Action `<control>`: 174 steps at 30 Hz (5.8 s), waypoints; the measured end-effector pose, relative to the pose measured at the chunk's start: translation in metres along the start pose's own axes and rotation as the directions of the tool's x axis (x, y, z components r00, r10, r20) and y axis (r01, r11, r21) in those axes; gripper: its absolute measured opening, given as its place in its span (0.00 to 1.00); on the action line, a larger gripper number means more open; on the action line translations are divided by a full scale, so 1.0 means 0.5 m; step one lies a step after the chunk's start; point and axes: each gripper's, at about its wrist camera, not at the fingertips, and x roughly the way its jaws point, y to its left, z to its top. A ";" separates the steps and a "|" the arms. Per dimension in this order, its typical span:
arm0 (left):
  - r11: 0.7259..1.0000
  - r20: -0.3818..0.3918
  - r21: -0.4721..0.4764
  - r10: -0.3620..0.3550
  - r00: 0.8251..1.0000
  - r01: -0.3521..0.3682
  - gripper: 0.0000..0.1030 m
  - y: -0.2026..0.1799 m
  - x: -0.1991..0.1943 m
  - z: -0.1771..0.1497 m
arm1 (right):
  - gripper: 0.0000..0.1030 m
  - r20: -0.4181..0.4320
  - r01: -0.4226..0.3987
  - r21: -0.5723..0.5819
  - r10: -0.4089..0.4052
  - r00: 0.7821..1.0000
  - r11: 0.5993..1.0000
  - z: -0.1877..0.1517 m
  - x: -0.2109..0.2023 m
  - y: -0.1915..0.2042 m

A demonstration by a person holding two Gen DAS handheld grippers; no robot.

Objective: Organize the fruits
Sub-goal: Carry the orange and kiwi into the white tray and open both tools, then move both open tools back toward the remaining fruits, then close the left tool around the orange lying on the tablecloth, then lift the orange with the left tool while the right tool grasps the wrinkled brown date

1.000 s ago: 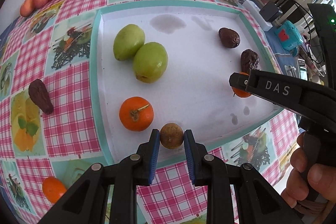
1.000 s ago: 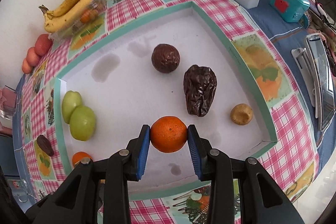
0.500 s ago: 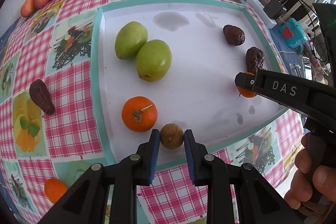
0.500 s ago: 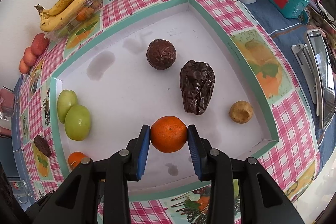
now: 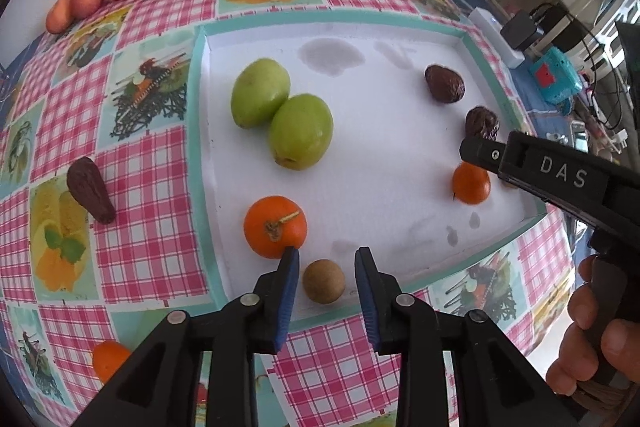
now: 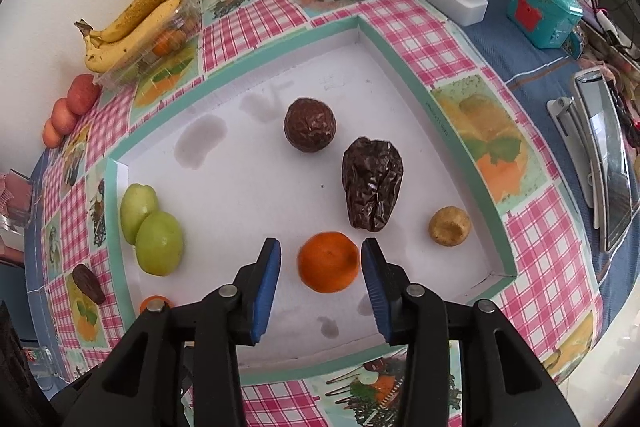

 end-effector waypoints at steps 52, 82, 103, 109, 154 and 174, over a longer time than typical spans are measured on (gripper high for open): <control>0.910 0.171 -0.356 0.288 0.942 -0.213 1.00 0.229 -0.121 -0.014 | 0.93 0.061 -0.037 -0.151 0.046 0.997 0.988 -0.028 -0.025 0.081; 0.916 0.029 -0.372 0.171 0.985 -0.148 0.99 0.255 -0.117 -0.135 | 0.93 -0.020 -0.065 -0.201 0.062 0.998 0.977 -0.173 -0.063 0.091; 0.877 -0.105 -0.458 0.111 0.988 -0.147 0.41 0.298 -0.050 -0.159 | 0.93 -0.057 -0.077 -0.174 0.068 0.996 0.982 -0.170 -0.048 0.089; 0.878 -0.090 -0.460 0.104 0.991 -0.134 0.39 0.302 -0.052 -0.157 | 0.93 -0.061 -0.080 -0.170 0.071 0.996 0.982 -0.168 -0.041 0.089; 0.788 0.124 -0.613 0.178 0.976 -0.066 0.39 0.445 -0.106 -0.006 | 0.93 0.017 0.020 -0.314 -0.015 1.000 0.949 -0.087 -0.017 0.214; 0.706 0.151 -0.706 0.216 0.965 -0.048 0.39 0.585 -0.153 -0.046 | 0.93 0.037 -0.038 -0.450 0.061 0.997 0.892 -0.105 -0.005 0.444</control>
